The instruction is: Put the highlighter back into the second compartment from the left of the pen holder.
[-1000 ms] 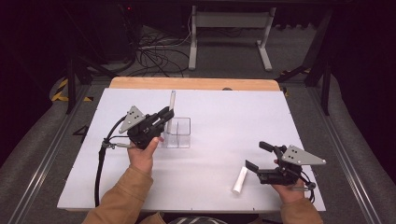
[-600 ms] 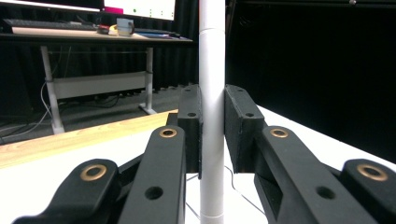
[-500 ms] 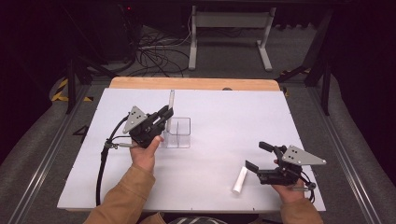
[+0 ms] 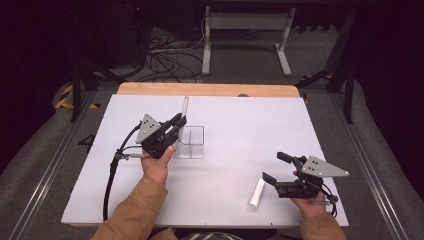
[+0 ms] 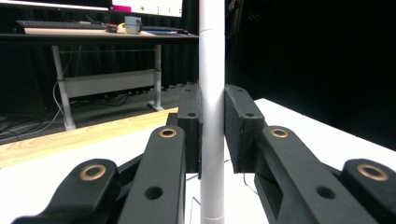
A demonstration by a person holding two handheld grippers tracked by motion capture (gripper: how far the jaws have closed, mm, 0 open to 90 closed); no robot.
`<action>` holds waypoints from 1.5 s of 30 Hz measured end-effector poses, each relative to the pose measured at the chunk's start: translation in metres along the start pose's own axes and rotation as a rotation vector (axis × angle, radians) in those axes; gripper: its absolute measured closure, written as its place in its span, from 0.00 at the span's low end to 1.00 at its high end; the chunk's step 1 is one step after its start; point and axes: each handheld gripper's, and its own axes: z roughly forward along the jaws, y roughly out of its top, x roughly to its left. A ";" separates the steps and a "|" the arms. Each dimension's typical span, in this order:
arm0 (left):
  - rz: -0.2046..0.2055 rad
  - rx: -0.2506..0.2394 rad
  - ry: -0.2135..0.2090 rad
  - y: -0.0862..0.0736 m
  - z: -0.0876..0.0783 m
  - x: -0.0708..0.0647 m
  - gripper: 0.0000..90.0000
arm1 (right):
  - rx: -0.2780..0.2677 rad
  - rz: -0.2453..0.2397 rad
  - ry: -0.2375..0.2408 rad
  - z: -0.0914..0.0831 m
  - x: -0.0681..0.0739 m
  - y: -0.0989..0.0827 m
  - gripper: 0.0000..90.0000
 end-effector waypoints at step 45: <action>0.016 0.182 -0.004 -0.017 -0.013 0.002 0.86 | -0.002 -0.001 0.000 -0.001 0.000 0.000 0.16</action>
